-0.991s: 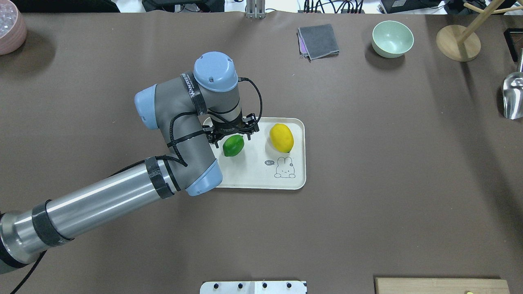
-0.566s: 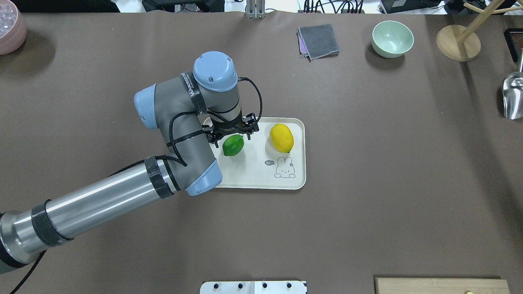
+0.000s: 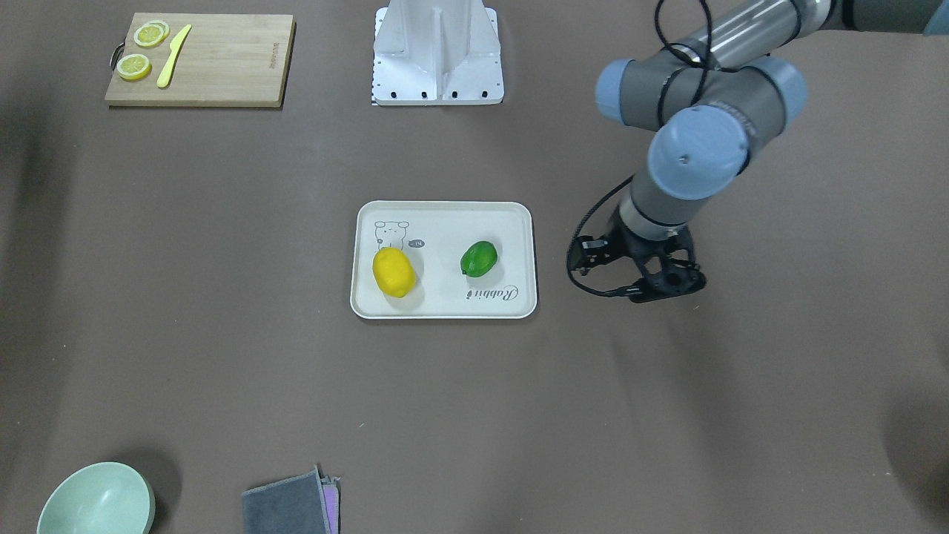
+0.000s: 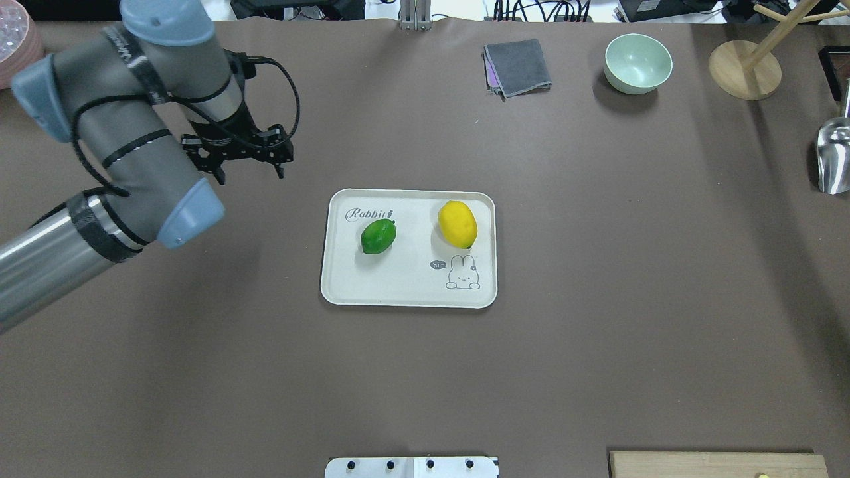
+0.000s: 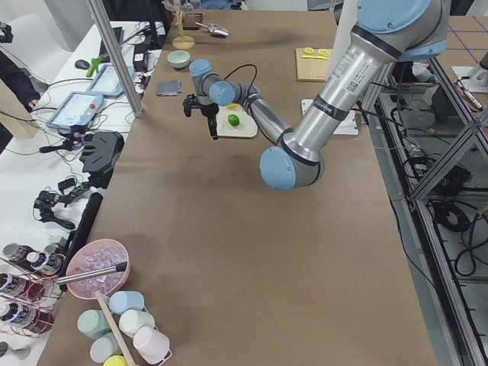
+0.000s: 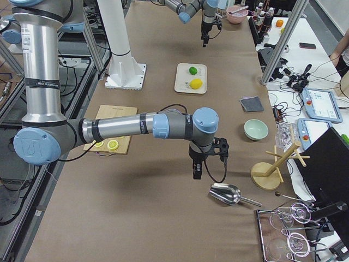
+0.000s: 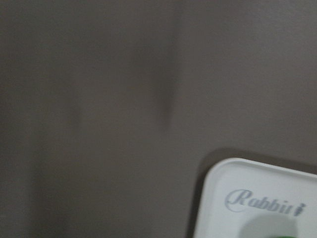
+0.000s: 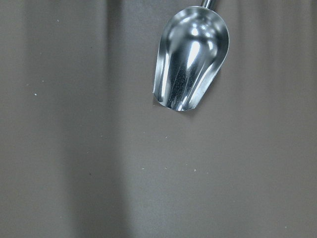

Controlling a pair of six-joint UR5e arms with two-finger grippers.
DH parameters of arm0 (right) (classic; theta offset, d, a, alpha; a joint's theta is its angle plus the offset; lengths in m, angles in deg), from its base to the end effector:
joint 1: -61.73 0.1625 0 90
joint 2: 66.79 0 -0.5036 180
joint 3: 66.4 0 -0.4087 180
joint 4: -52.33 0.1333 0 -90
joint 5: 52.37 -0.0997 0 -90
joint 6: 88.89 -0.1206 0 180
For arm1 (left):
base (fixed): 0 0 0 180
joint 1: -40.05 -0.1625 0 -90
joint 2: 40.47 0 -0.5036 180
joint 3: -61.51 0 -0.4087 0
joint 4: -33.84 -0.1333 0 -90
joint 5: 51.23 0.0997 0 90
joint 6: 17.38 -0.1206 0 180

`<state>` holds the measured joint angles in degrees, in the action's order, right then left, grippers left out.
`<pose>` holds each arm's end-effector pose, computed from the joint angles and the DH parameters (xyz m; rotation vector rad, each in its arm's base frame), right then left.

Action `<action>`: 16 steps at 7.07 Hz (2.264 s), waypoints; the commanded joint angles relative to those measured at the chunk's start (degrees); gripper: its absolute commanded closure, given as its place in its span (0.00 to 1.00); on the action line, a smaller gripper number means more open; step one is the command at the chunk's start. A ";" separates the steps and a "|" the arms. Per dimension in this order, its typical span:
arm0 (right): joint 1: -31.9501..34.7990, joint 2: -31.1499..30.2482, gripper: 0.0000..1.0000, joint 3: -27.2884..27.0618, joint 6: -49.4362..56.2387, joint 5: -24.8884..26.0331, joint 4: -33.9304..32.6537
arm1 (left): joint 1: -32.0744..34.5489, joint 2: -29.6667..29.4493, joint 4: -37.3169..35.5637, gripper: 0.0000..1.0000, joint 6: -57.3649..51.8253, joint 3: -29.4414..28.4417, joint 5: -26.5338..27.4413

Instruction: Place all lemons on tray

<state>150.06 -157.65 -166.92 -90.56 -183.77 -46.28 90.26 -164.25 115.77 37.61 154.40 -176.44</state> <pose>0.0390 -0.4980 0.6861 -0.0035 -0.7227 -0.0066 0.4262 -0.6114 0.3758 -0.1155 0.7624 -0.0987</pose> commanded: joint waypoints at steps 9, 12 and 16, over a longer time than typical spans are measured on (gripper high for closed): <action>0.00 -3.45 0.00 -0.29 -0.09 -0.44 0.35 | 33.45 34.37 0.16 0.02 -52.15 -2.89 -8.46; -0.09 -3.45 0.00 -0.38 -0.09 -0.35 0.35 | 38.55 37.90 -0.54 0.02 -56.14 -5.24 -10.82; 0.00 -3.45 0.00 -0.47 -0.09 -0.26 0.35 | 40.84 50.53 5.15 0.02 -60.18 5.24 -5.09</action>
<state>150.05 -161.09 -167.32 -90.65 -184.03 -45.93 130.60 -117.42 118.90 -21.72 155.11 -185.70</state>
